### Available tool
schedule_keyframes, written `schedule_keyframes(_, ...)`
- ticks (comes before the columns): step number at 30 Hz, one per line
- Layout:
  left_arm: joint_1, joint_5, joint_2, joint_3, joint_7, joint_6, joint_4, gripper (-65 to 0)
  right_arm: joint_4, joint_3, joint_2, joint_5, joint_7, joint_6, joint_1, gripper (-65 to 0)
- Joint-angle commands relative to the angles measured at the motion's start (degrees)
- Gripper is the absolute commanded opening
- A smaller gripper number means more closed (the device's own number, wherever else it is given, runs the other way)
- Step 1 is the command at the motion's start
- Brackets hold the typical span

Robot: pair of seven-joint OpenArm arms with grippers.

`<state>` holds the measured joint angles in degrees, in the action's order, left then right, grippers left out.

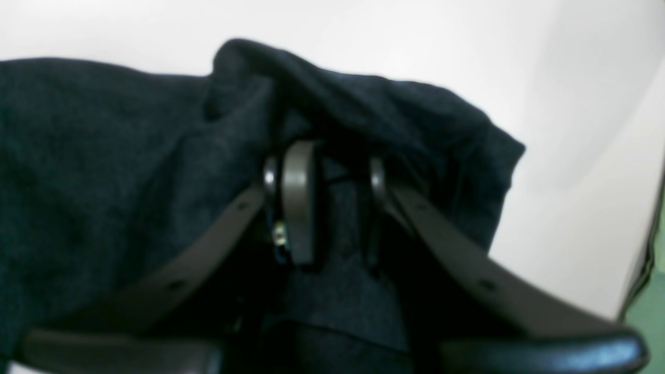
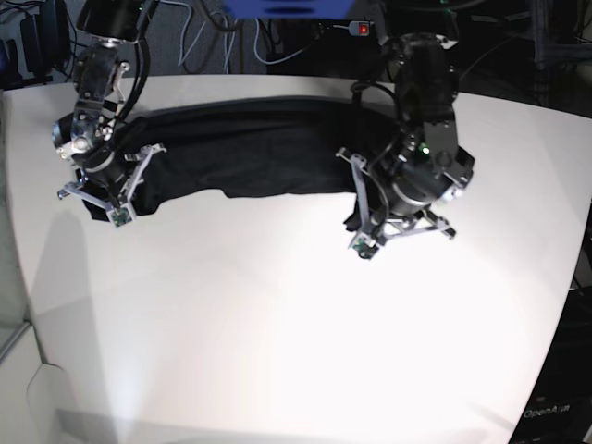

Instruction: Fold the T-shirt properly

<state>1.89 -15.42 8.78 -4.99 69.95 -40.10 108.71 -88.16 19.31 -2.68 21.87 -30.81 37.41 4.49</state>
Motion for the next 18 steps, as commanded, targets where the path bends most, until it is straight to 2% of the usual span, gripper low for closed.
schedule_keyframes(1,-0.18,-1.59,0.22,0.99,-1.34,0.1,0.96,-65.0,-0.32,-0.01,-0.18,0.24,-1.41,0.0,-0.05,-52.9)
schedule_keyframes(4,0.7,-7.57,0.22,4.25,-3.8,0.1,1.05,-65.0,-0.32,-0.01,-0.18,0.24,-1.32,0.0,-0.05,-52.9)
schedule_keyframes(8,1.76,-11.0,0.22,9.87,-5.65,0.1,1.05,-65.0,-0.32,-0.01,-0.18,0.24,-1.15,0.0,-0.05,-52.9)
schedule_keyframes(13,2.29,-11.52,0.22,14.36,-9.43,0.1,0.96,-65.0,-0.32,-0.01,-0.18,0.24,-1.15,0.0,-0.14,-52.9)
schedule_keyframes(18,2.11,-11.35,0.22,16.03,-9.51,0.1,0.7,-65.0,-0.32,-0.01,-0.18,0.24,-1.06,0.0,-0.14,-52.9)
